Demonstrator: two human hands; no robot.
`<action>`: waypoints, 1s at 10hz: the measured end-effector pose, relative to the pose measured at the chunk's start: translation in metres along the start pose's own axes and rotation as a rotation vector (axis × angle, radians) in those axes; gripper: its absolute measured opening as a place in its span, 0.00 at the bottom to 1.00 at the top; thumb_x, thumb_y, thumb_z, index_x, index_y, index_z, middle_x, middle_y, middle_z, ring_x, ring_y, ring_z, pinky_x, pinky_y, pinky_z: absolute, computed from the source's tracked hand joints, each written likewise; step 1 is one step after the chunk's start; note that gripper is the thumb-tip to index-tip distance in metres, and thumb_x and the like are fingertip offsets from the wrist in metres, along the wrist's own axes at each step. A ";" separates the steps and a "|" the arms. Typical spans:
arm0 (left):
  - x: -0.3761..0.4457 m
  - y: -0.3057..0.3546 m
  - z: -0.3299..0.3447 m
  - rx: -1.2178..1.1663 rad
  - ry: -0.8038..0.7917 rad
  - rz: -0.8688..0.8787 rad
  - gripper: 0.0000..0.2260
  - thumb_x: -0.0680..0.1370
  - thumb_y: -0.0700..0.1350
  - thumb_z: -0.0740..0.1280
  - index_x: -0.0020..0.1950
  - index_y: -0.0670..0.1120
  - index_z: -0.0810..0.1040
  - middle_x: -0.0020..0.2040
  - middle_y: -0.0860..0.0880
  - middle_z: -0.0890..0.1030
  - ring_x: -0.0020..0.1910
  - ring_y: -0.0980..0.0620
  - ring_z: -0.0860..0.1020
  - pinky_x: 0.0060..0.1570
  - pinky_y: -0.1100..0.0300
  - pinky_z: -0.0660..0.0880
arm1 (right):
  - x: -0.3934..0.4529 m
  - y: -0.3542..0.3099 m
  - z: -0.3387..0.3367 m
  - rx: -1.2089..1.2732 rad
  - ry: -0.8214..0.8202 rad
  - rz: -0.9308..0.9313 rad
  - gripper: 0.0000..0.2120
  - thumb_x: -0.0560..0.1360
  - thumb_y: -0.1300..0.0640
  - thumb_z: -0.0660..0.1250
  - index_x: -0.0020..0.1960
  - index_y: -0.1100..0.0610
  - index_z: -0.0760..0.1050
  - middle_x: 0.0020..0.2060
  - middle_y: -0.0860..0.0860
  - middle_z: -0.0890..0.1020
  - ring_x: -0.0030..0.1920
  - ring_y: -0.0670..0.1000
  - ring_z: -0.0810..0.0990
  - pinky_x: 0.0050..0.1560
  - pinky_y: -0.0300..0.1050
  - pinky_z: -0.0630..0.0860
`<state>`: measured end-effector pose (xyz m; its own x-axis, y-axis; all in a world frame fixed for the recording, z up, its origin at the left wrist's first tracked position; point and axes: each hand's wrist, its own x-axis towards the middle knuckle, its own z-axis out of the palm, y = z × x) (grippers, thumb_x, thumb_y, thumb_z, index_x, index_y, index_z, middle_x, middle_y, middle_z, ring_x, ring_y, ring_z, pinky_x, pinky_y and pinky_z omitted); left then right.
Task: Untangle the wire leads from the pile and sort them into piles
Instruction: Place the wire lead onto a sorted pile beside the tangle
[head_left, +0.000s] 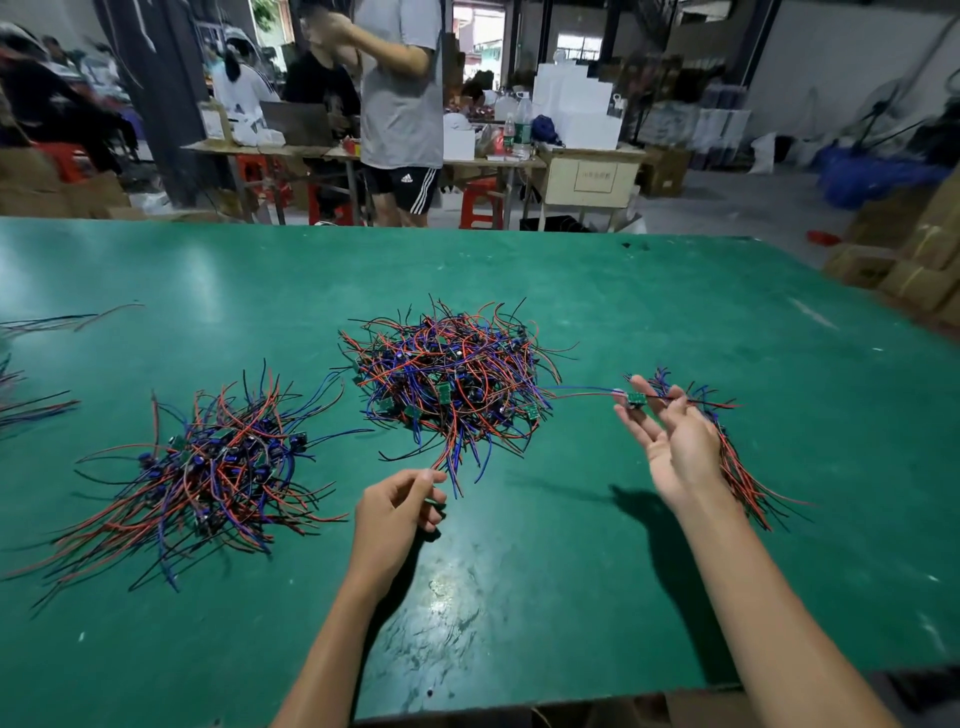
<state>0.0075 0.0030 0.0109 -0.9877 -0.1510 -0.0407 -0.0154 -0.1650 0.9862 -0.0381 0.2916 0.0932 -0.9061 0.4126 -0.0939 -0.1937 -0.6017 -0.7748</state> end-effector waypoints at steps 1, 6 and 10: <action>-0.001 0.002 0.000 0.025 0.002 0.013 0.10 0.83 0.41 0.65 0.49 0.41 0.85 0.38 0.43 0.81 0.32 0.51 0.75 0.31 0.61 0.74 | -0.008 0.013 -0.004 -0.029 -0.038 0.028 0.09 0.88 0.60 0.50 0.51 0.57 0.66 0.50 0.61 0.86 0.45 0.63 0.87 0.44 0.52 0.85; 0.003 -0.004 -0.001 0.036 0.000 0.010 0.10 0.83 0.42 0.65 0.46 0.44 0.86 0.37 0.44 0.82 0.32 0.51 0.75 0.31 0.60 0.74 | 0.028 -0.040 -0.001 0.266 0.439 0.019 0.15 0.87 0.58 0.52 0.56 0.66 0.73 0.67 0.69 0.74 0.65 0.68 0.75 0.71 0.57 0.69; 0.001 -0.001 0.001 -0.005 0.007 -0.008 0.10 0.83 0.41 0.66 0.47 0.42 0.86 0.37 0.44 0.81 0.33 0.50 0.75 0.31 0.60 0.73 | 0.014 0.039 0.022 -0.358 0.291 0.236 0.06 0.82 0.66 0.62 0.52 0.60 0.77 0.46 0.57 0.82 0.39 0.52 0.79 0.38 0.43 0.75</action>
<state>0.0062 0.0035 0.0104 -0.9865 -0.1563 -0.0497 -0.0225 -0.1715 0.9849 -0.0662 0.2587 0.0751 -0.7574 0.4980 -0.4223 0.1898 -0.4509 -0.8722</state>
